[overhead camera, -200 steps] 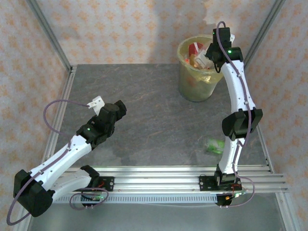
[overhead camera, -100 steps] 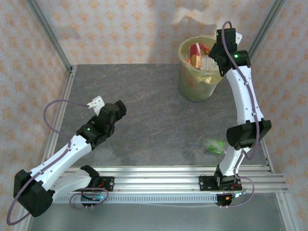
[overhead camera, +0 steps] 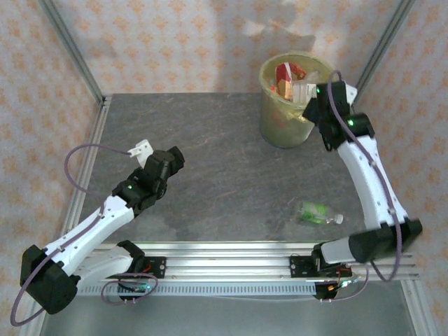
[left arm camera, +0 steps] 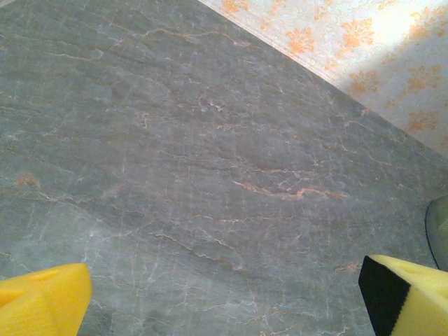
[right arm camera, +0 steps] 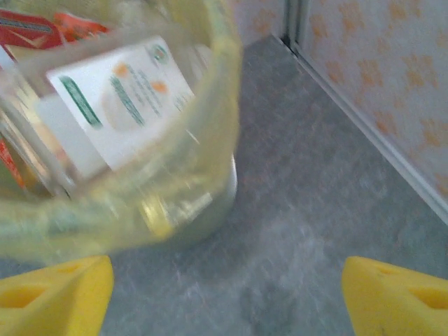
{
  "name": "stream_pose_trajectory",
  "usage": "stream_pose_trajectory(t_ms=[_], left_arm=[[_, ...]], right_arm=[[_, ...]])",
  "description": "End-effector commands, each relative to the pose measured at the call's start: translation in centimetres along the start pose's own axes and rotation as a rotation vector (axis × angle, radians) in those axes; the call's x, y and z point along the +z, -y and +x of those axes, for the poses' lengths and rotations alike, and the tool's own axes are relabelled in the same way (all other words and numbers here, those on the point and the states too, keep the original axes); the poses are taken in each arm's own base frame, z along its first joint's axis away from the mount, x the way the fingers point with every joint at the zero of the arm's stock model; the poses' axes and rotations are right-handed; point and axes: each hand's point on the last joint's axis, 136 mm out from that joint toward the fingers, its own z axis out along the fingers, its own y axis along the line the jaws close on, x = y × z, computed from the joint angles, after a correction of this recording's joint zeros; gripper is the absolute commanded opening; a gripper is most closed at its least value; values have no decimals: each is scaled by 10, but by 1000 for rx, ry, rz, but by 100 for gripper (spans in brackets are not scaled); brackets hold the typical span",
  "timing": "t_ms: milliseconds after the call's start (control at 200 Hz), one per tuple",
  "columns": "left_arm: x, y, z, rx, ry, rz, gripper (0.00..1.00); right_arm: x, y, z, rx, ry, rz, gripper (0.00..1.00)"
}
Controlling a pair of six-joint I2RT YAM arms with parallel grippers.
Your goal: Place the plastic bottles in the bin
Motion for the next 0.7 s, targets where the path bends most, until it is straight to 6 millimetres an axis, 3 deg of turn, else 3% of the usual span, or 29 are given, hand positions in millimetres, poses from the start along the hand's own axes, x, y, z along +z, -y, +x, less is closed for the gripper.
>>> stream_pose_trajectory(t_ms=[0, 30, 150, 325, 550, 696], left_arm=[[-1, -1, -14, 14, 51, -21, 100], [-1, -1, -14, 19, 54, -21, 100], [-2, 1, -18, 45, 63, -17, 100], [0, 6, -19, 87, 66, -11, 100], [7, 13, -13, 121, 37, 6, 100], [5, 14, -15, 137, 40, 6, 100]], right_arm=[[-18, 33, 37, 93, -36, 22, 95], [-20, 43, 51, 114, -56, 36, 100], [-29, 81, 102, 177, -134, 106, 99], [-37, 118, 157, 260, -235, 203, 99], [-27, 134, 233, 408, -420, 259, 99], [-27, 141, 265, 468, -496, 287, 99]])
